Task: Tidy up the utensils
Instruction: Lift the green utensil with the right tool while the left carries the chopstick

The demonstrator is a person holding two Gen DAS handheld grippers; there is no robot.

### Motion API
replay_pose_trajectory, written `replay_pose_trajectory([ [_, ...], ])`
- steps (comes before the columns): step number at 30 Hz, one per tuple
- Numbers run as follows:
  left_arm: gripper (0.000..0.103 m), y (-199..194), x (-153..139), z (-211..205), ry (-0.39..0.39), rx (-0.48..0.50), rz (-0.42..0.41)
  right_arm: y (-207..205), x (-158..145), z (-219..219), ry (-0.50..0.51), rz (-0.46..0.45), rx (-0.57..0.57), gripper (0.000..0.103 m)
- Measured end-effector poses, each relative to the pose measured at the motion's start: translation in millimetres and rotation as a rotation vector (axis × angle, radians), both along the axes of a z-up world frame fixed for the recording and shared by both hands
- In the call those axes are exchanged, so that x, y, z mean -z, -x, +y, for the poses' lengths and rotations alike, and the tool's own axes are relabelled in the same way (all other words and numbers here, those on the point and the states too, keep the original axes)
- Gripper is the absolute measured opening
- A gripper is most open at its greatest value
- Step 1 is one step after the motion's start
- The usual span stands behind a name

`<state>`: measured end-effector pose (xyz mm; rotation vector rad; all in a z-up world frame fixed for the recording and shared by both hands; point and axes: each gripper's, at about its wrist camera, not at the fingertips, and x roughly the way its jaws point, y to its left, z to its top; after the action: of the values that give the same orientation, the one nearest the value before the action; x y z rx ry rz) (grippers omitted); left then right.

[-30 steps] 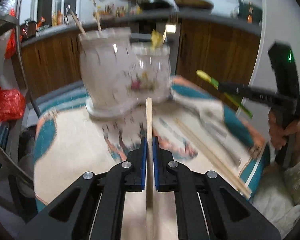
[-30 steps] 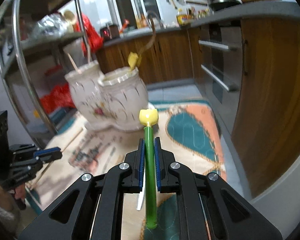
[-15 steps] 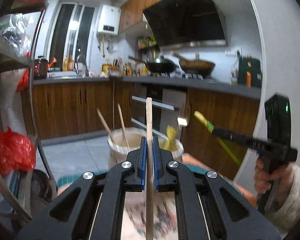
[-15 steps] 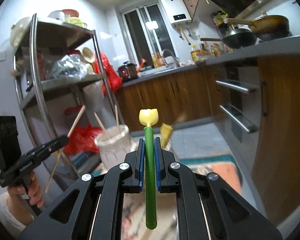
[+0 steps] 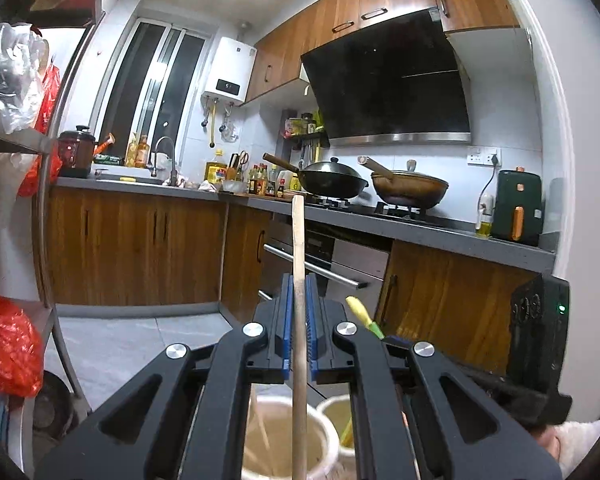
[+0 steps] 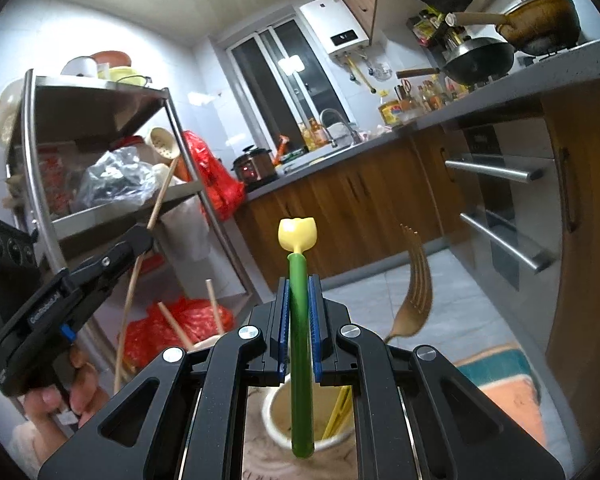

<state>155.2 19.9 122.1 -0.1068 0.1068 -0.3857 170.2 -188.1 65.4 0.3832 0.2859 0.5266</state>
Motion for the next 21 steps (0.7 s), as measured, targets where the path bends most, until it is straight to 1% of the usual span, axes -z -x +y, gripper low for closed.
replay_pose_trajectory([
  [5,0.006,-22.8,11.1,-6.7,0.008,-0.033,-0.015,-10.5,10.4,3.8,-0.004,0.010,0.002,0.010],
  [8,0.006,-29.1,14.6,-7.2,0.002,-0.061,-0.031,-14.4,13.6,6.7,0.003,0.011,0.007,0.010],
  [11,0.006,-32.6,18.6,-7.9,-0.002,-0.068,-0.030,-15.6,14.1,12.5,0.014,-0.001,0.008,0.010],
  [16,0.006,-24.2,26.6,-3.0,-0.002,-0.067,-0.032,-14.0,17.5,26.0,0.063,-0.043,0.028,0.010],
  [19,0.006,-10.8,30.5,-0.6,-0.016,-0.066,-0.042,-12.8,21.6,32.1,0.094,-0.063,0.052,0.010],
  [21,0.006,-6.1,33.4,0.8,-0.018,-0.060,-0.034,-12.3,24.4,37.8,0.130,-0.083,0.069,0.010],
])
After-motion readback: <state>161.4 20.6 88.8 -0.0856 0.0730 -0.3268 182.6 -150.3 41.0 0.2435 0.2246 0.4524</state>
